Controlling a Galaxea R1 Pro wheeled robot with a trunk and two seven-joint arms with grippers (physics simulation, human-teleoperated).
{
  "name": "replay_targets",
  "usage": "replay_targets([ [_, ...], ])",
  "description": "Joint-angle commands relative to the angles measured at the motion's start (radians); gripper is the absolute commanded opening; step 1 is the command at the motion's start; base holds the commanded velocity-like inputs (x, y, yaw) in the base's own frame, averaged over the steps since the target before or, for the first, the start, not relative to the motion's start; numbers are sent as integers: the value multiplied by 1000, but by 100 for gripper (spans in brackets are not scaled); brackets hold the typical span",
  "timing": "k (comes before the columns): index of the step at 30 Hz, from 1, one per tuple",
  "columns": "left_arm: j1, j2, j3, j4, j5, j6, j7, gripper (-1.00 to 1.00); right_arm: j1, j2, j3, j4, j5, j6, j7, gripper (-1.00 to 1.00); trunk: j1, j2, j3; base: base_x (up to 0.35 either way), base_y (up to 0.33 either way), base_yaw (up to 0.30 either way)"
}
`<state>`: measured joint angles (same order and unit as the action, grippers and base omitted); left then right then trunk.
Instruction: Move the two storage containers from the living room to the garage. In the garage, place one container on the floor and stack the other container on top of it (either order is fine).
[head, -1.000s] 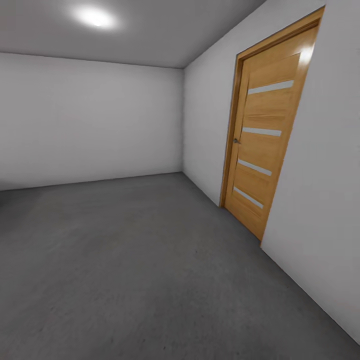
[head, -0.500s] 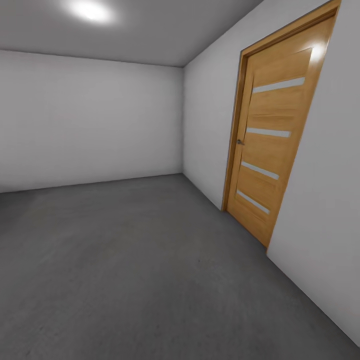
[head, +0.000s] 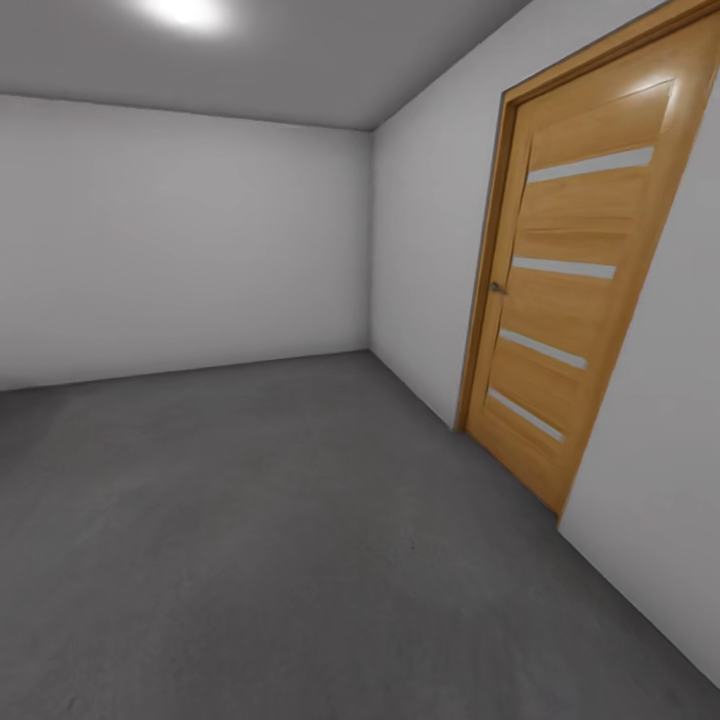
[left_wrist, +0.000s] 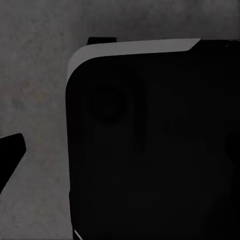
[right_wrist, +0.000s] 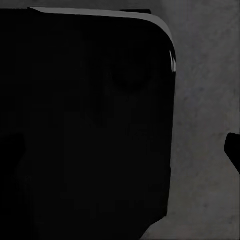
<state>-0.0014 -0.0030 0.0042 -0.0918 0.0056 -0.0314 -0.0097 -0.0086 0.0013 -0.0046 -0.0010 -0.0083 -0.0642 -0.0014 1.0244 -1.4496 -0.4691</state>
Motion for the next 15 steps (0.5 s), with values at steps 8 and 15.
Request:
replay_targets([
  [8,0,0,1,0,1,-2,-1,100,-1,0,0,1,-1,-6,0,100,1,0,-1,334,170,0],
  [15,0,0,1,-1,1,-2,-1,100,-1,0,0,1,-1,-6,0,100,1,0,-1,333,168,0],
])
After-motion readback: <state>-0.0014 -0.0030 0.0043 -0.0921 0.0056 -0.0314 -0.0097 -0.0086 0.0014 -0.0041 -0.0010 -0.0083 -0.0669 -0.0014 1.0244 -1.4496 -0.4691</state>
